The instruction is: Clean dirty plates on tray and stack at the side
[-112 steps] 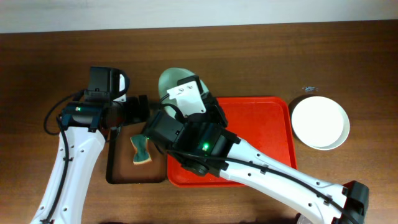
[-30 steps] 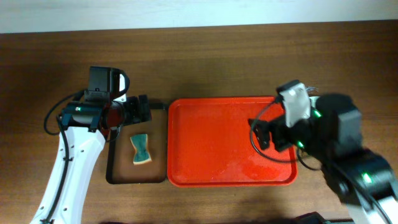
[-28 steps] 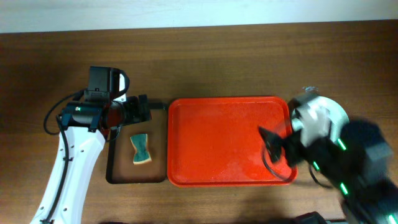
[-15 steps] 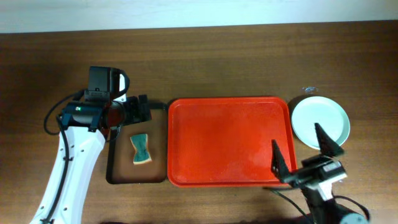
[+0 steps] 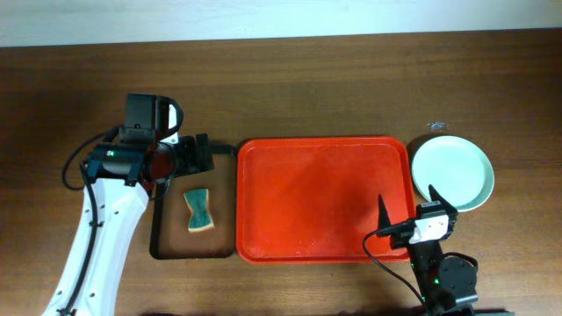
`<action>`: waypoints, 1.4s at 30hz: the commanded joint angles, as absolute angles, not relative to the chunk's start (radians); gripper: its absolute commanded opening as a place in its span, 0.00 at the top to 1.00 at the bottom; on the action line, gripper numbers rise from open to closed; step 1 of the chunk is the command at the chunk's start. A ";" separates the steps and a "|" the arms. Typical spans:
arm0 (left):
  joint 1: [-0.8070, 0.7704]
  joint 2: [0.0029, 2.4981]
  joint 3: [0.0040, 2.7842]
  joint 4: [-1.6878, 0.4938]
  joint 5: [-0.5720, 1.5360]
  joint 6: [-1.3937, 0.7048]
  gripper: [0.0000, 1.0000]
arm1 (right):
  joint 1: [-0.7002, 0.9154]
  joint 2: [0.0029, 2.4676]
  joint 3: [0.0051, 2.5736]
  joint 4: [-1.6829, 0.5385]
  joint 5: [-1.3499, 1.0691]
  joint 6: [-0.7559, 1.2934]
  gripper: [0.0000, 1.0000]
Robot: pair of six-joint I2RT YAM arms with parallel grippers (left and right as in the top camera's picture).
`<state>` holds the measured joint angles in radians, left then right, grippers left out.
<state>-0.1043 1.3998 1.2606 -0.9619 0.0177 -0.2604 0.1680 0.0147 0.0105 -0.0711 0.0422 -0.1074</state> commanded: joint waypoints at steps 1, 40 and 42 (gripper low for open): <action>-0.103 1.398 1.267 -0.963 0.011 -0.252 0.01 | 0.157 0.004 0.006 -0.079 0.062 -0.093 0.02; -0.102 1.096 1.261 -1.067 0.002 -0.252 0.01 | 0.077 0.006 0.006 -0.078 0.057 -0.093 0.01; -0.102 1.036 1.215 -1.094 0.001 -0.252 0.01 | 0.077 0.006 0.006 -0.078 0.057 -0.093 0.01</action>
<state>-0.1043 1.0809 1.2591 -1.0798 0.0166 -0.2607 0.0837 0.0139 0.0105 -0.0708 0.0444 -0.1040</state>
